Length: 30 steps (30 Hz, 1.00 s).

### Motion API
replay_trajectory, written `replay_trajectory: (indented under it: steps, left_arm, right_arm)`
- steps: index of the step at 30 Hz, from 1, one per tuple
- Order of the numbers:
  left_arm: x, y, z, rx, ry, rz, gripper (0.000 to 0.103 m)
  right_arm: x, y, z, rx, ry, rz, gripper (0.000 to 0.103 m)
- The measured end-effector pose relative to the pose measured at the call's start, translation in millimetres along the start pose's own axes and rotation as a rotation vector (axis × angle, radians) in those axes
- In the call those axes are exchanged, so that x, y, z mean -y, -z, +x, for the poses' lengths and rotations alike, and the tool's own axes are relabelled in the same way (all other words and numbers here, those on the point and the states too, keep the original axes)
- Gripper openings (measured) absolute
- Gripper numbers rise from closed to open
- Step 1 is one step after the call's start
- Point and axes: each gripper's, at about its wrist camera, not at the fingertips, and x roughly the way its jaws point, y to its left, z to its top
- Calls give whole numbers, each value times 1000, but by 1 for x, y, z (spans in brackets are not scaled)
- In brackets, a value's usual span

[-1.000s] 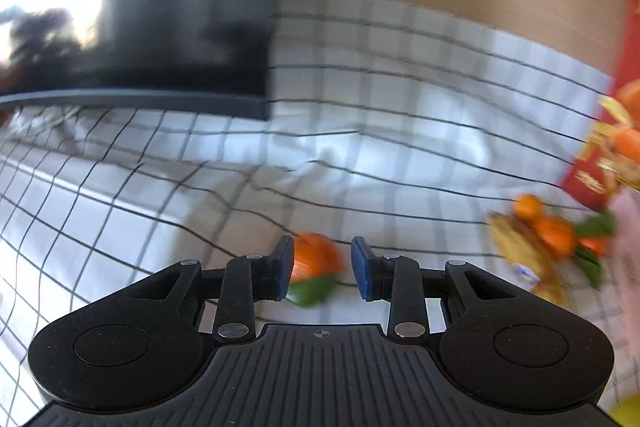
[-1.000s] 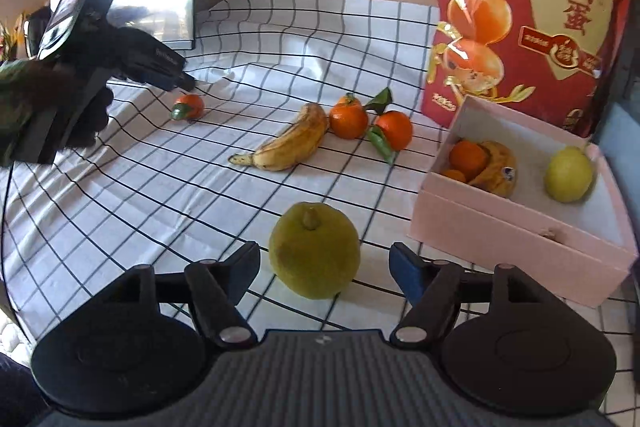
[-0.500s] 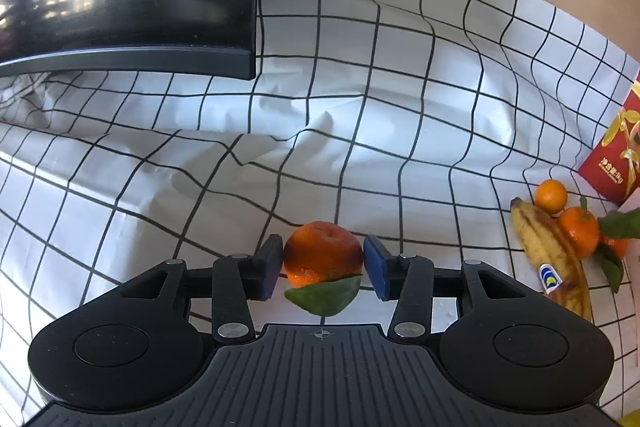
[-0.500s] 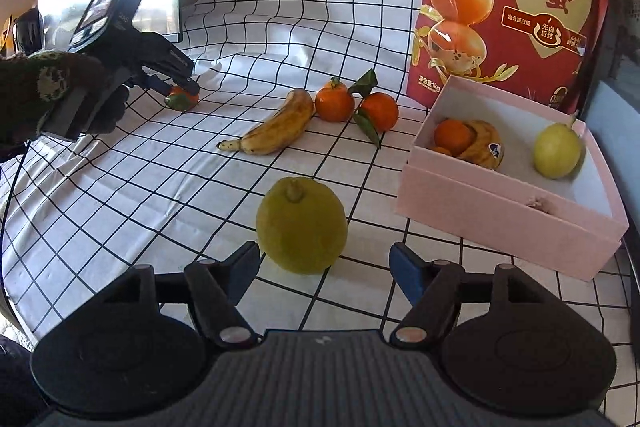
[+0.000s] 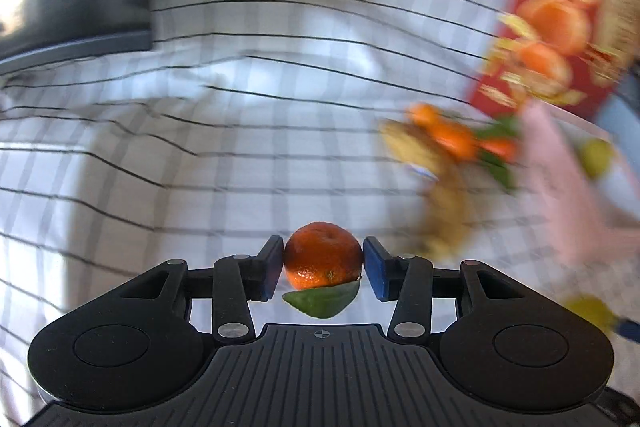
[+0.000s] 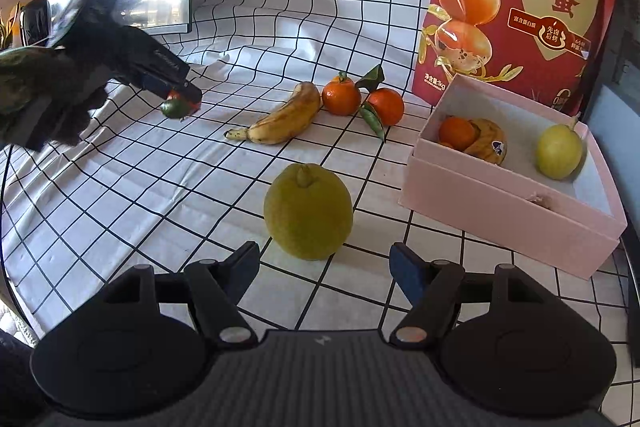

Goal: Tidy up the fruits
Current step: 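Grasp the leafy tangerine with the left gripper while the right gripper holds the pear, then lower the pear into the box with the right gripper while the left gripper drops the tangerine in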

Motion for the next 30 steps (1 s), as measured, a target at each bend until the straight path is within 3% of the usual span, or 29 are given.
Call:
replay_trajectory:
  steps: [7,11,18,20,25,30]
  left_arm:
    - [60,41,-20,-74,168,96,49]
    - [75,53,-26,-88,186,137,49]
    - [73,68,-31,-122,189,118,49]
    - [74,69,-30,-127,192,114,49]
    - [81,61,-31,-119,203,131,49]
    - [102,27,-38,-37,241,176,49]
  right_arm:
    - [-5,-10,8,21,-7,-20,72]
    - [-9,-20,20,28,-1,-51,72]
    - [-9,-26,40,2,-2,-72,72]
    - [-10,-26,41,-4,-23,-84,59]
    - [1,-32,34,-12,-58,-23,59]
    - [40,-53,-8,110,-26,74,59]
